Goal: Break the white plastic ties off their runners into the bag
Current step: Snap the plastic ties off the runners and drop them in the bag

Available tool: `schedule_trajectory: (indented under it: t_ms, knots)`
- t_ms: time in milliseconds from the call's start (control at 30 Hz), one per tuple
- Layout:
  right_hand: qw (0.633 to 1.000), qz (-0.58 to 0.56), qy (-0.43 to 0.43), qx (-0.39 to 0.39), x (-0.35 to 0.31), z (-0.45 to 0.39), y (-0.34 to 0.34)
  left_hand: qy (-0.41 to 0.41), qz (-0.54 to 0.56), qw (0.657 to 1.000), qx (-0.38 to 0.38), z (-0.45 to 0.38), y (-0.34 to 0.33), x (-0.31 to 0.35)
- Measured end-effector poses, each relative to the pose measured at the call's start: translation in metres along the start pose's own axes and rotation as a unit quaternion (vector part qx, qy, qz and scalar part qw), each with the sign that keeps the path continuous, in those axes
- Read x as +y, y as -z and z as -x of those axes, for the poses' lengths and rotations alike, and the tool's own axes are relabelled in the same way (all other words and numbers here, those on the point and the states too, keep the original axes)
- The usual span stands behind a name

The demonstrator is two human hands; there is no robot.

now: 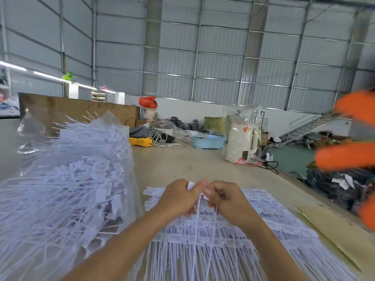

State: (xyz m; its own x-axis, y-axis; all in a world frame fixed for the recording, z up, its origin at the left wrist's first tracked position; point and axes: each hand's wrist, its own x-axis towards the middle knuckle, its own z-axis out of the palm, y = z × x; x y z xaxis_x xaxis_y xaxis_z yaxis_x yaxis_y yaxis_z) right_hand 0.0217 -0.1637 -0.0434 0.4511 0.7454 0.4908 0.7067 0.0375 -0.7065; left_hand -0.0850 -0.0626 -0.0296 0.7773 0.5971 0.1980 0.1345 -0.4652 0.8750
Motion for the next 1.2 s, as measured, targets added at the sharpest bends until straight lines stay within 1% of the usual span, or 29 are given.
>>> schedule_trajectory:
  t_ms: [33, 67, 133, 267, 367, 433, 500, 533, 600, 633, 733, 767, 833, 867, 933, 967, 1000, 1033, 1100, 1167, 1200]
  knots:
    - [1.0, -0.001, -0.001, 0.002, 0.0, 0.0, 0.0, 0.011, 0.095, 0.995, -0.01, 0.0, -0.005, -0.007]
    - [1.0, 0.0, -0.005, -0.001, 0.0, 0.0, 0.0, 0.008, 0.164, 0.986, -0.009, 0.0, -0.009, -0.014]
    - [1.0, 0.01, -0.023, -0.017, 0.0, 0.001, 0.0, -0.019, 0.205, 0.979, 0.01, 0.0, -0.015, -0.022]
    - [0.996, 0.016, -0.066, -0.063, -0.003, 0.004, 0.003, -0.053, 0.178, 0.983, 0.016, 0.003, -0.02, -0.024]
    - [0.992, 0.059, -0.061, -0.096, -0.005, 0.006, 0.004, -0.066, 0.121, 0.99, 0.04, 0.003, -0.023, -0.027]
    - [0.99, 0.114, -0.027, -0.082, -0.006, 0.005, 0.001, -0.061, 0.096, 0.992, 0.061, 0.0, -0.023, -0.027]
    - [0.983, 0.18, 0.019, -0.039, -0.005, 0.004, -0.004, -0.037, 0.081, 0.993, 0.078, -0.006, -0.02, -0.025]
    - [0.971, 0.235, 0.039, -0.023, -0.005, 0.005, -0.006, -0.019, 0.079, 0.994, 0.075, -0.007, -0.019, -0.023]
    - [0.935, 0.346, 0.074, -0.012, -0.006, 0.006, -0.007, 0.028, 0.102, 0.993, 0.049, -0.008, -0.014, -0.02]
    - [0.927, 0.364, 0.088, -0.005, -0.005, 0.006, -0.007, 0.048, 0.134, 0.989, 0.03, -0.008, -0.01, -0.019]
    - [0.944, 0.307, 0.111, 0.041, -0.009, 0.006, -0.007, 0.064, 0.244, 0.968, -0.005, -0.007, -0.003, -0.013]
    - [0.949, 0.292, 0.112, 0.05, -0.012, 0.005, -0.007, 0.064, 0.265, 0.962, -0.005, -0.007, -0.003, -0.012]
    - [0.966, 0.235, 0.102, 0.036, -0.019, 0.006, -0.004, 0.07, 0.291, 0.954, 0.018, -0.01, -0.001, -0.011]
    - [0.978, 0.176, 0.101, 0.038, -0.023, 0.007, 0.001, 0.085, 0.31, 0.946, 0.044, -0.014, 0.004, -0.014]
    - [0.991, 0.02, 0.107, 0.076, -0.032, 0.01, 0.016, 0.111, 0.369, 0.917, 0.103, -0.023, 0.026, -0.022]
    - [0.988, -0.057, 0.11, 0.093, -0.035, 0.012, 0.025, 0.095, 0.376, 0.912, 0.13, -0.026, 0.033, -0.028]
    - [0.982, -0.113, 0.111, 0.102, -0.038, 0.012, 0.031, 0.062, 0.362, 0.918, 0.147, -0.026, 0.035, -0.03]
    - [0.98, -0.136, 0.108, 0.098, -0.04, 0.013, 0.031, 0.028, 0.34, 0.928, 0.146, -0.024, 0.031, -0.029]
    - [0.988, -0.096, 0.099, 0.073, -0.042, 0.012, 0.018, -0.016, 0.326, 0.941, 0.093, -0.014, 0.005, -0.02]
    - [0.995, -0.055, 0.064, 0.054, -0.038, 0.008, 0.0, -0.034, 0.347, 0.937, -0.008, -0.005, -0.022, -0.01]
    - [0.996, -0.046, 0.04, 0.061, -0.036, 0.007, -0.005, -0.034, 0.365, 0.929, -0.055, -0.003, -0.03, -0.007]
